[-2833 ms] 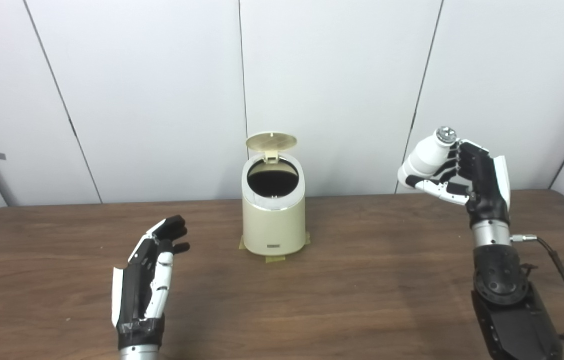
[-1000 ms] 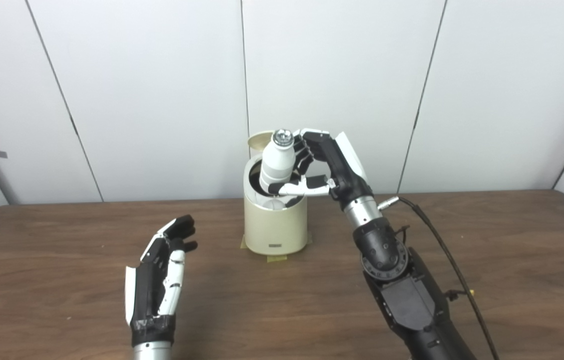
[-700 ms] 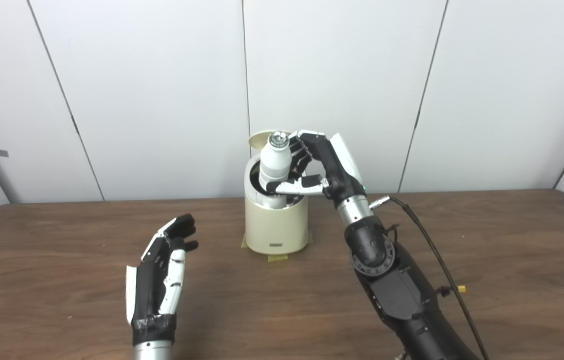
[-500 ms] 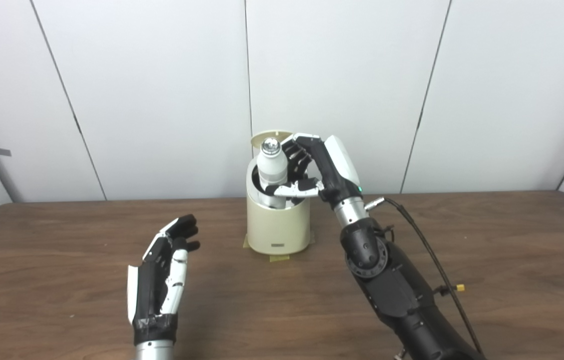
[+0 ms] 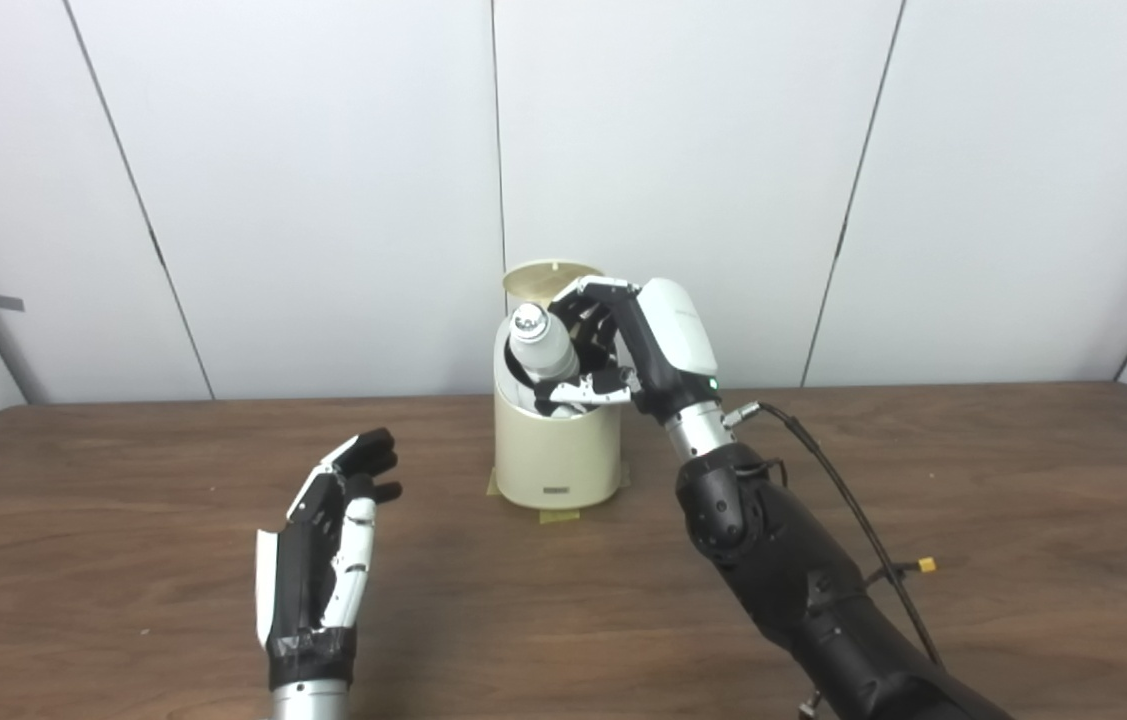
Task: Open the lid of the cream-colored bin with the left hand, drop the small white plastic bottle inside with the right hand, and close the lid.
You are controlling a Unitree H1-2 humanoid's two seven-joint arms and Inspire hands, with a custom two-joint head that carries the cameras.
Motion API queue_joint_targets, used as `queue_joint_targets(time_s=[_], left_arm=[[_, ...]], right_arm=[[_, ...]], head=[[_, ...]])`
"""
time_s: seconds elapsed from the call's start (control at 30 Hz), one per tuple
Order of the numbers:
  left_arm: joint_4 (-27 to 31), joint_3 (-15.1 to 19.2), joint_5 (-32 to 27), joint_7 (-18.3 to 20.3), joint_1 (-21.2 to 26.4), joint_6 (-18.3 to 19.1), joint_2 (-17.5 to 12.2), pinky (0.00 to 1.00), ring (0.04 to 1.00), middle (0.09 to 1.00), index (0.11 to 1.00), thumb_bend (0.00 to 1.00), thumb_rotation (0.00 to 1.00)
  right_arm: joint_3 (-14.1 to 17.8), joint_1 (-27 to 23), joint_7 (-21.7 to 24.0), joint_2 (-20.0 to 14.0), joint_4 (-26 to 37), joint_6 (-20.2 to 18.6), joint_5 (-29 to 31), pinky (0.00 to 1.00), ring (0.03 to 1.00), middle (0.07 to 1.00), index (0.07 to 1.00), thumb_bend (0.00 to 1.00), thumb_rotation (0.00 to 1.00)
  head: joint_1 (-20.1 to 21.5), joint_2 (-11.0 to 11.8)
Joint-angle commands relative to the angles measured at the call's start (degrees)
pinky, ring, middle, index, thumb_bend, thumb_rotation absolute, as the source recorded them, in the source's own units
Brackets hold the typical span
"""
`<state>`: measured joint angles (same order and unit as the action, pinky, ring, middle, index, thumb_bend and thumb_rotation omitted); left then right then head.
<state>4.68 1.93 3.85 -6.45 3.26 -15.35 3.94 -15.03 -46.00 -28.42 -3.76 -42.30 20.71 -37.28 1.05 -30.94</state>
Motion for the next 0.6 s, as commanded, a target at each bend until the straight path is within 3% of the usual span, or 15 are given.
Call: queue_joint_targets(time_s=[0.0,0.3,0.37,0.57], left_arm=[[1.8,-0.4,0.6,-0.3,1.9,-2.4,0.3,0.71,0.786,0.795,0.773,0.29,0.67],[2.2,-0.3,1.2,-0.4,1.7,-1.8,0.3,0.71,0.787,0.793,0.772,0.31,0.68],[2.1,-0.3,1.3,-0.5,1.7,-1.8,0.4,0.71,0.789,0.794,0.773,0.3,0.68],[2.1,-0.2,1.2,-0.5,1.8,-1.8,0.3,0.72,0.788,0.793,0.772,0.3,0.68]], right_arm=[[0.7,-3.2,0.0,-0.4,1.0,1.6,1.8,0.34,0.424,0.506,0.492,0.52,0.0],[1.5,-1.7,5.8,-0.3,4.6,-0.6,6.2,0.37,0.442,0.485,0.493,0.53,0.01],[1.6,-1.5,6.6,-0.4,5.2,-0.8,6.5,0.39,0.455,0.518,0.488,0.52,0.12],[1.8,-1.3,8.1,-0.7,6.2,-1.7,6.9,0.4,0.47,0.535,0.487,0.52,0.15]], head=[[0.1,-0.1],[0.1,-0.2],[0.0,-0.2],[0.1,-0.2]])
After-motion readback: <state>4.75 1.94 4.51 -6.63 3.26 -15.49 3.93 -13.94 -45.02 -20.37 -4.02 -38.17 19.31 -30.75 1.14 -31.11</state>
